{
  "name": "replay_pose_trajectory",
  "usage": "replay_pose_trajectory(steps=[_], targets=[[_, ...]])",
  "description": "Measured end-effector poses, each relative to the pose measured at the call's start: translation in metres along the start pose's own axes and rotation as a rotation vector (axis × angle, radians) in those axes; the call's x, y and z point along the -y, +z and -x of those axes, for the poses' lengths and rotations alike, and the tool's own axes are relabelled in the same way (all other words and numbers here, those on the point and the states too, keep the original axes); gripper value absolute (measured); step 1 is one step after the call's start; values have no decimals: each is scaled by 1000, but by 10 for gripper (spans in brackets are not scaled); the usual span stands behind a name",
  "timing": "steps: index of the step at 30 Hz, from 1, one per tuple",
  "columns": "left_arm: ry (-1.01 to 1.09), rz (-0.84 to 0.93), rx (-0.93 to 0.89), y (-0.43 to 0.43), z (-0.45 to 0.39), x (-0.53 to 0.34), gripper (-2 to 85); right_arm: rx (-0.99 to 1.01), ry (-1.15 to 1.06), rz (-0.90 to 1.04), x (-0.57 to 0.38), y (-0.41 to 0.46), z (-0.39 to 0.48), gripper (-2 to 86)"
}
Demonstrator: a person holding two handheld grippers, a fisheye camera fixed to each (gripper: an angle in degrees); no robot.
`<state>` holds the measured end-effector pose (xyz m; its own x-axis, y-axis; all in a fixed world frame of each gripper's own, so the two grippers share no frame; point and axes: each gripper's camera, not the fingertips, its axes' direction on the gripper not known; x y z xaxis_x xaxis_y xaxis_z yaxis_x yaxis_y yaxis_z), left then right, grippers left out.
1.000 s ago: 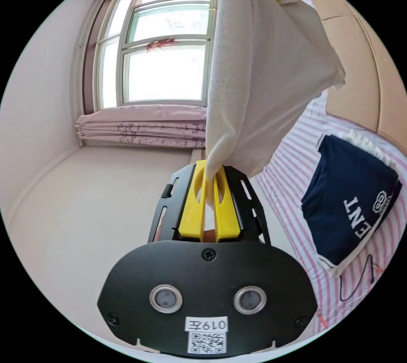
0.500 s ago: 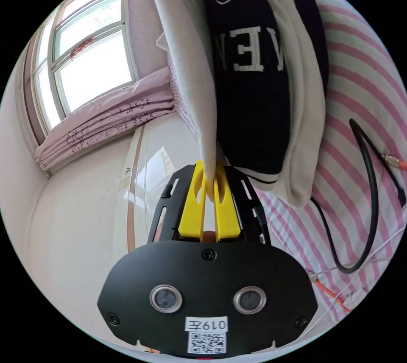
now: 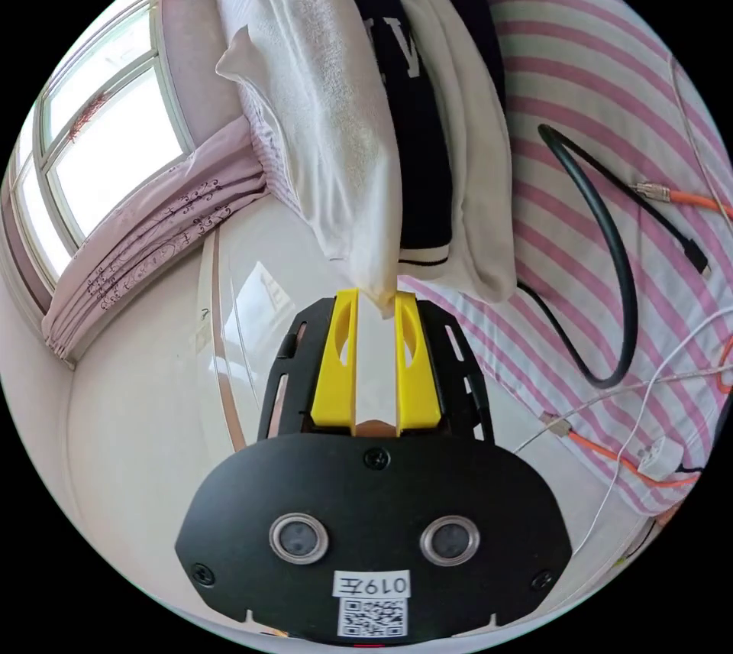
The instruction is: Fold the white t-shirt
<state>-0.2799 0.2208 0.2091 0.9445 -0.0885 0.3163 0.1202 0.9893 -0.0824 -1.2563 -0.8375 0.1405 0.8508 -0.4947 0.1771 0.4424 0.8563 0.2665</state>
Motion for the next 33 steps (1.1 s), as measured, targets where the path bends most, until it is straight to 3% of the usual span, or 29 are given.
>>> replay_pose_trajectory(steps=[4,10,18,21,25,29,33], targets=[[23,25,-10,-7,1,-13,31,-20,33,7,-21,-27,6,105],[-204,-12,-101,-36,50,-14,13,250,147,8,-75,-83,6,115],[-798,-274,-673,-99,151,49,9,556,716,124,-228,-157,-26,81],[-844,-293,-769,-123,143,85,9,584,820,176,-306,-201,-12,67],[-820,-183,-654,-158,109,122,9,597,894,211,-422,-266,15,44],[-1020,-39,-472,-215,88,113,8,565,1071,173,-555,-326,38,-3],[-1178,-171,-553,-344,31,120,8,517,1180,115,-672,-370,72,-8]])
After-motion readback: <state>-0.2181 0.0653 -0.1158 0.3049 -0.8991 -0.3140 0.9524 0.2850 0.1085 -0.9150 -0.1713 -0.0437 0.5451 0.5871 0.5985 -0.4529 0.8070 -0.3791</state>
